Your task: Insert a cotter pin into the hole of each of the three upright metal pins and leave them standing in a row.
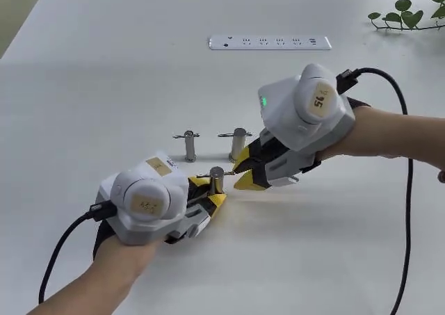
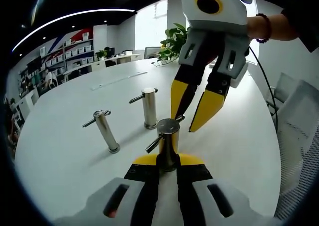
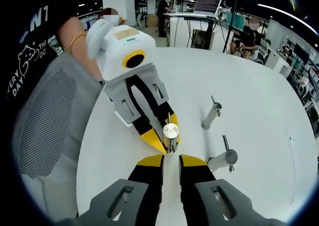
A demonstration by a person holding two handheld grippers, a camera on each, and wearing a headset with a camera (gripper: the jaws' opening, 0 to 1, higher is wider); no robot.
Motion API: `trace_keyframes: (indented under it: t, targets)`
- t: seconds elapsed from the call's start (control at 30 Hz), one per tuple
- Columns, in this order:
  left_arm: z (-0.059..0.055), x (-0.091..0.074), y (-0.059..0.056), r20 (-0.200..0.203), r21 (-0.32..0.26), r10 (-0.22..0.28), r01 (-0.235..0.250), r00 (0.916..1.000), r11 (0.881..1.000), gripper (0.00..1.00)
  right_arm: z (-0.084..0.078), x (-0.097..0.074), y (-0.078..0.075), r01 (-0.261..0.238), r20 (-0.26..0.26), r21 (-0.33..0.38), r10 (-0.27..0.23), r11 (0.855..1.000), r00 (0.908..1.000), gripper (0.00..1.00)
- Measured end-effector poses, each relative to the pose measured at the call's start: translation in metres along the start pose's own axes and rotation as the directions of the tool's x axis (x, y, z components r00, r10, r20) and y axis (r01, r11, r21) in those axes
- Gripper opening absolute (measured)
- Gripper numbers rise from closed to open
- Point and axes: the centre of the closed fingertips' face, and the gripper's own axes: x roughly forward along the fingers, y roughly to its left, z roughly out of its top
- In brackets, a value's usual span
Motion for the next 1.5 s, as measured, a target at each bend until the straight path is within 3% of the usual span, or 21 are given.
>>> trace_keyframes:
  t: [0.17,0.43,1.3,1.5]
  targets:
    - [0.0,0.0,0.0,0.001,0.0,-0.001,0.001,1.0,1.0,0.11,0.007,-0.006,-0.003,0.027,0.033,0.021,-0.027,0.999,0.9991,0.02]
    - [0.0,0.0,0.0,-0.001,-0.002,-0.001,0.001,1.0,1.0,0.11,0.016,-0.001,0.002,0.021,0.049,-0.004,-0.021,1.0,0.9986,0.0]
    - [0.001,0.002,0.0,-0.01,0.025,0.006,-0.006,0.9999,1.0,0.12,0.014,0.0,0.0,0.014,0.04,0.028,-0.016,0.999,0.9991,0.0]
    - [0.003,0.002,0.001,-0.005,0.031,0.009,-0.009,1.0,0.999,0.19,0.014,0.0,0.001,0.013,0.043,0.049,-0.015,0.999,0.999,0.0]
